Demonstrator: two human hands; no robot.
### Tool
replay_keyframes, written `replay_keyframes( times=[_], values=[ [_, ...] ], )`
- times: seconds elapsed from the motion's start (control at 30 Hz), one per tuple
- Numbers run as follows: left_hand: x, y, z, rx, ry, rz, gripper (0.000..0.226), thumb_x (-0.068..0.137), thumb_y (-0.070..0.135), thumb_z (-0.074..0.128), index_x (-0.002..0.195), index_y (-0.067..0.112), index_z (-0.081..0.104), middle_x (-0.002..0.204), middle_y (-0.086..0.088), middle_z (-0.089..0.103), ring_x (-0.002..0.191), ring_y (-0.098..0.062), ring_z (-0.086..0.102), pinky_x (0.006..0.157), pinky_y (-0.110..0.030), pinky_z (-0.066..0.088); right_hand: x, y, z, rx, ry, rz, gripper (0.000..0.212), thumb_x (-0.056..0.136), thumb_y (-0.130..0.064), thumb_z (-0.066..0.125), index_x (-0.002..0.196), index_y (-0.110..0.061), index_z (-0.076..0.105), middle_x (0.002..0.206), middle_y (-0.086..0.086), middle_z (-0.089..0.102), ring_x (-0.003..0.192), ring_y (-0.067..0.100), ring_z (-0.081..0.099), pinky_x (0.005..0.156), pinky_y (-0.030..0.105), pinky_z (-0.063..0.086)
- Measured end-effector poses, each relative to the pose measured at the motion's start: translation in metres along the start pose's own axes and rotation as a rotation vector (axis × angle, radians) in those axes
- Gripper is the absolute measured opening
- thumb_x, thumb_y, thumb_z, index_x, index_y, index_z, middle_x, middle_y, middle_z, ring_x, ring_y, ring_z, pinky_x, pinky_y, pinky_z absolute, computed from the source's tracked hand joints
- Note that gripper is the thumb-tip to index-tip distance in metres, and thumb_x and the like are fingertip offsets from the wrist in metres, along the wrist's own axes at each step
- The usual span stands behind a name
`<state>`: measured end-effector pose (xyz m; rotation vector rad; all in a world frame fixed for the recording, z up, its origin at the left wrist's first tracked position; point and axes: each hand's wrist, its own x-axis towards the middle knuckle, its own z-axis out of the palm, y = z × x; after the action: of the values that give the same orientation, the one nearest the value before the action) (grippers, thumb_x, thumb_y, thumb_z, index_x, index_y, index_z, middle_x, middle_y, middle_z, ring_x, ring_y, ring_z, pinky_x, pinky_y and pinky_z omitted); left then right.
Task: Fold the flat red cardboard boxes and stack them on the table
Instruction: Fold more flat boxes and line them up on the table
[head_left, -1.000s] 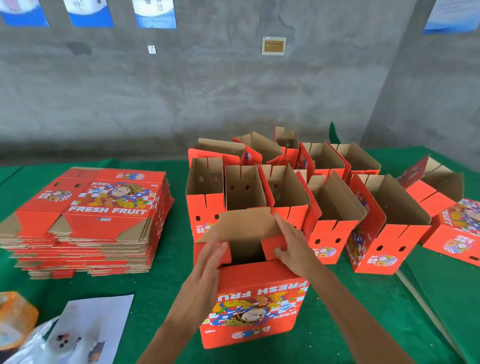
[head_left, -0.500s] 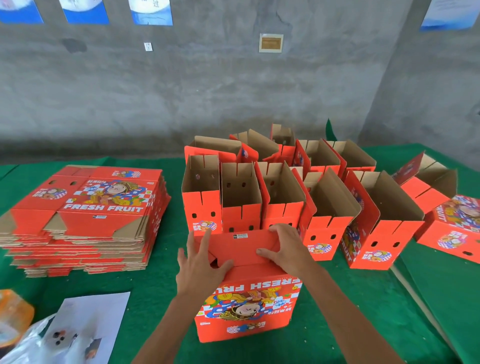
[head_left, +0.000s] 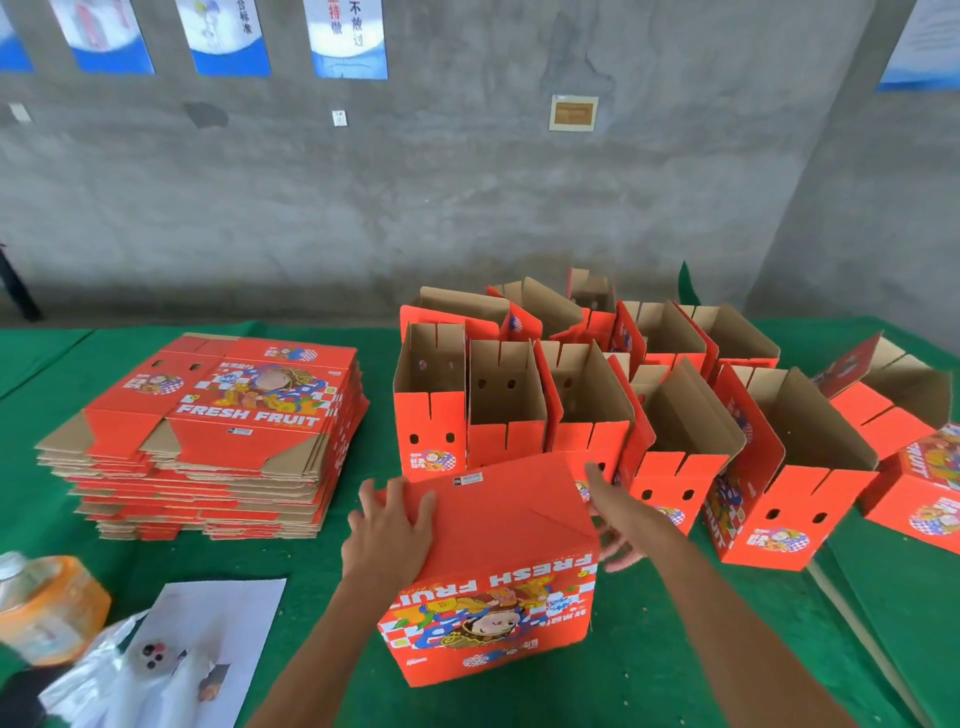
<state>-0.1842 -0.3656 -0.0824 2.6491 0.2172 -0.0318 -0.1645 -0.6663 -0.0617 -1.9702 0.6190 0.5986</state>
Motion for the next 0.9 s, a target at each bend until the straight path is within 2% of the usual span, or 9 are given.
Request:
replay_keyframes(
  times=[0.1,0.23,0.3,0.4,0.5,0.6,0.7,0.8,0.9],
  values=[
    [-0.004,-0.027,-0.004,-0.093,0.056,0.016,0.057,0.099,0.072,0.030,0.140,0.032,0.040,0.158,-0.008,0.031,0.137,-0.036,0.046,0.104,-0.059,0.048,0.001,-0.001,0.011,-0.237,-0.177,0.124,0.083,0.093,-0.084,0.019,0.111,-0.018,0.065,0.102,0.010,0.072,0.079,0.023,0.073,0.082,0.041,0.064],
    [-0.010,-0.056,-0.013,-0.201,0.144,0.010,0.057,0.098,0.071,0.034,0.134,0.029,0.046,0.141,-0.003,0.046,0.126,-0.031,0.055,0.098,-0.054,0.051,-0.004,-0.034,0.023,-0.288,-0.240,0.078,0.095,0.086,-0.091,0.019,0.135,-0.016,0.050,0.087,0.009,0.069,0.046,0.011,0.048,0.071,0.029,0.060],
    [-0.013,-0.070,-0.018,-0.286,0.206,-0.017,0.052,0.099,0.069,0.038,0.129,0.029,0.050,0.135,-0.006,0.051,0.122,-0.034,0.056,0.098,-0.053,0.050,-0.007,-0.048,0.029,-0.252,-0.274,0.056,0.094,0.084,-0.093,0.026,0.146,-0.024,0.043,0.084,0.008,0.064,0.045,0.011,0.043,0.068,0.029,0.058],
    [-0.019,-0.094,-0.019,-0.485,0.332,-0.098,0.044,0.100,0.066,0.043,0.112,0.025,0.056,0.118,-0.008,0.058,0.112,-0.035,0.056,0.096,-0.051,0.046,-0.017,-0.069,0.040,-0.173,-0.354,-0.042,0.089,0.082,-0.090,0.047,0.141,-0.023,0.052,0.071,0.003,0.057,0.052,0.013,0.048,0.074,0.034,0.060],
    [-0.023,-0.116,-0.018,-0.749,0.376,-0.193,0.048,0.097,0.065,0.049,0.097,0.018,0.059,0.098,-0.005,0.063,0.098,-0.029,0.060,0.083,-0.042,0.043,-0.030,-0.093,0.045,-0.107,-0.438,-0.262,0.071,0.080,-0.069,0.075,0.138,-0.035,0.052,0.113,0.012,0.065,0.071,0.024,0.068,0.073,0.043,0.063],
    [-0.020,-0.133,-0.017,-0.892,0.243,-0.321,0.045,0.102,0.057,0.052,0.099,0.014,0.064,0.100,-0.011,0.068,0.092,-0.024,0.061,0.075,-0.039,0.043,-0.051,-0.114,0.053,-0.188,-0.449,-0.414,0.066,0.080,-0.042,0.088,0.135,-0.040,0.051,0.115,0.017,0.066,0.072,0.023,0.072,0.075,0.043,0.064],
    [-0.019,-0.135,-0.010,-0.966,0.039,-0.275,0.033,0.095,0.054,0.067,0.115,0.028,0.071,0.117,-0.001,0.073,0.102,-0.013,0.068,0.089,-0.038,0.049,-0.069,-0.124,0.069,-0.340,-0.401,-0.580,0.054,0.083,-0.028,0.088,0.122,-0.043,0.054,0.116,0.015,0.064,0.077,0.023,0.073,0.076,0.044,0.065],
    [-0.018,-0.115,-0.004,-0.961,-0.129,-0.119,0.067,0.085,0.074,0.064,0.142,0.039,0.060,0.138,0.015,0.064,0.123,-0.003,0.060,0.116,-0.041,0.038,-0.083,-0.122,0.093,-0.647,-0.136,-0.788,0.048,0.089,-0.027,0.079,0.118,-0.048,0.047,0.119,0.008,0.061,0.088,0.030,0.070,0.083,0.048,0.059],
    [-0.011,-0.080,-0.005,-1.010,-0.232,-0.039,0.059,0.096,0.078,0.042,0.146,0.049,0.052,0.143,0.018,0.061,0.133,-0.007,0.057,0.117,-0.047,0.039,-0.090,-0.105,0.128,-0.777,0.101,-0.884,0.047,0.096,-0.025,0.068,0.130,-0.046,0.043,0.115,0.008,0.050,0.089,0.028,0.061,0.083,0.039,0.052]
  ],
)
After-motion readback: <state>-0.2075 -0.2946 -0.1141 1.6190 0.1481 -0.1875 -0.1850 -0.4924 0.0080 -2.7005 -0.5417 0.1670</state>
